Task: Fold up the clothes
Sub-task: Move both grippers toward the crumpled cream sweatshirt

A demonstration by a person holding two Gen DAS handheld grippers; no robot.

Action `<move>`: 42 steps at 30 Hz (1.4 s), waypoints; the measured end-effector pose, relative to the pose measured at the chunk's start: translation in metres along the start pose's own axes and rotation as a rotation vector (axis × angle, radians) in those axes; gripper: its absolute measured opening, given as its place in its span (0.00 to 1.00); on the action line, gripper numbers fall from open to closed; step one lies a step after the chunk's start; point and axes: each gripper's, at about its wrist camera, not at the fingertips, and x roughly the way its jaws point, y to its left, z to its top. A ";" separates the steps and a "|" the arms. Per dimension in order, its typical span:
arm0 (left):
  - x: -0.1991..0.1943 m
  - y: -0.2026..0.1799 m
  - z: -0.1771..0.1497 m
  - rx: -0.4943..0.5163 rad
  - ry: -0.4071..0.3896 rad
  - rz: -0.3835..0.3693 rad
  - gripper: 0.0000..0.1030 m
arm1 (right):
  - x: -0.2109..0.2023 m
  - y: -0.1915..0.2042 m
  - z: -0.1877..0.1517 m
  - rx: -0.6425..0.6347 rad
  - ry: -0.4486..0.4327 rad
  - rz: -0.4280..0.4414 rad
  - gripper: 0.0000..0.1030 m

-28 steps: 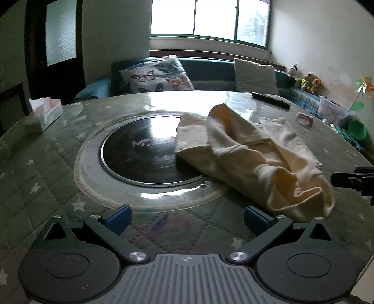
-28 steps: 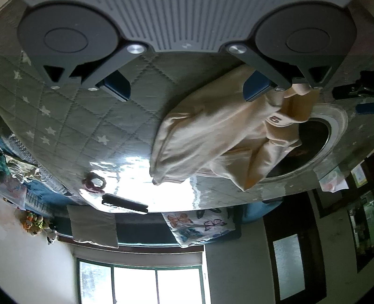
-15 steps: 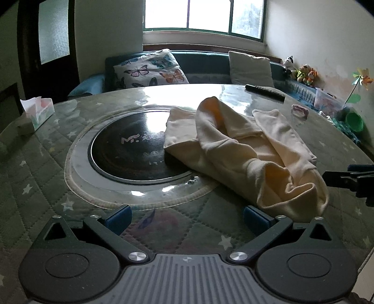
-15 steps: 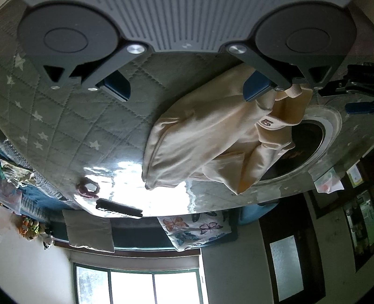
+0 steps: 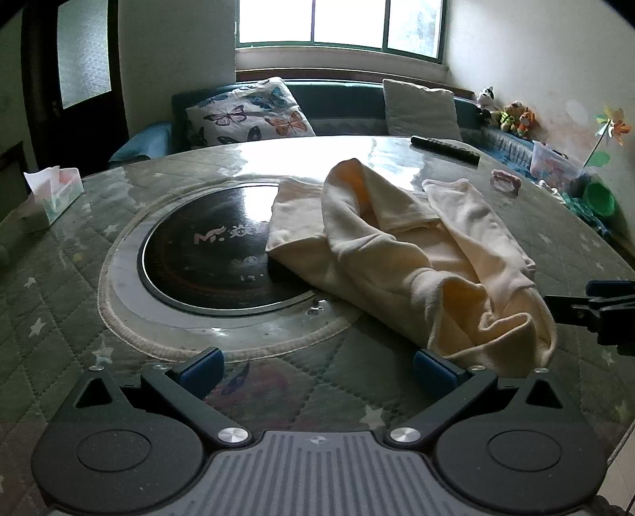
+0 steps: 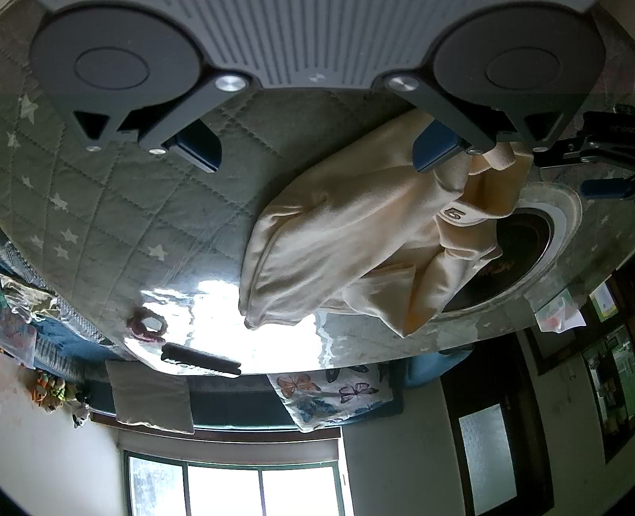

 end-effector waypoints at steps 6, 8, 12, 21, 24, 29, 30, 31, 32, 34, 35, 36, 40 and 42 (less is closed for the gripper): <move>0.003 -0.003 0.002 0.012 0.008 0.002 1.00 | 0.002 0.000 -0.001 0.000 0.004 0.005 1.00; 0.004 -0.003 0.003 0.013 0.011 0.004 1.00 | 0.002 0.000 -0.001 0.000 0.006 0.007 1.00; 0.007 -0.004 0.004 0.013 0.020 0.009 1.00 | 0.004 -0.001 -0.001 0.000 0.009 0.008 1.00; 0.011 -0.004 0.006 0.016 0.028 0.016 1.00 | 0.008 -0.002 -0.001 0.001 0.018 0.007 1.00; 0.012 -0.003 0.008 0.017 0.030 0.019 1.00 | 0.011 -0.003 -0.001 0.000 0.022 0.009 1.00; 0.015 -0.001 0.011 0.019 0.030 0.027 1.00 | 0.013 -0.002 -0.001 -0.003 0.025 0.011 1.00; 0.015 -0.001 0.012 0.020 0.029 0.028 1.00 | 0.014 -0.002 0.000 -0.004 0.025 0.011 1.00; 0.016 -0.001 0.013 0.021 0.028 0.029 1.00 | 0.014 -0.002 0.000 -0.004 0.025 0.011 1.00; 0.016 -0.001 0.014 0.022 0.029 0.031 1.00 | 0.015 -0.003 0.001 -0.004 0.025 0.012 1.00; 0.017 -0.001 0.015 0.025 0.029 0.033 1.00 | 0.015 -0.003 0.002 -0.005 0.023 0.013 1.00; 0.018 -0.001 0.016 0.026 0.029 0.034 1.00 | 0.015 -0.003 0.002 -0.005 0.023 0.012 1.00; 0.018 -0.001 0.017 0.027 0.029 0.034 1.00 | 0.015 -0.003 0.003 -0.005 0.022 0.012 1.00; 0.021 0.000 0.020 0.032 0.030 0.036 1.00 | 0.016 -0.005 0.005 -0.004 0.020 0.009 1.00; 0.022 0.000 0.022 0.036 0.027 0.038 1.00 | 0.017 -0.005 0.007 -0.005 0.019 0.008 1.00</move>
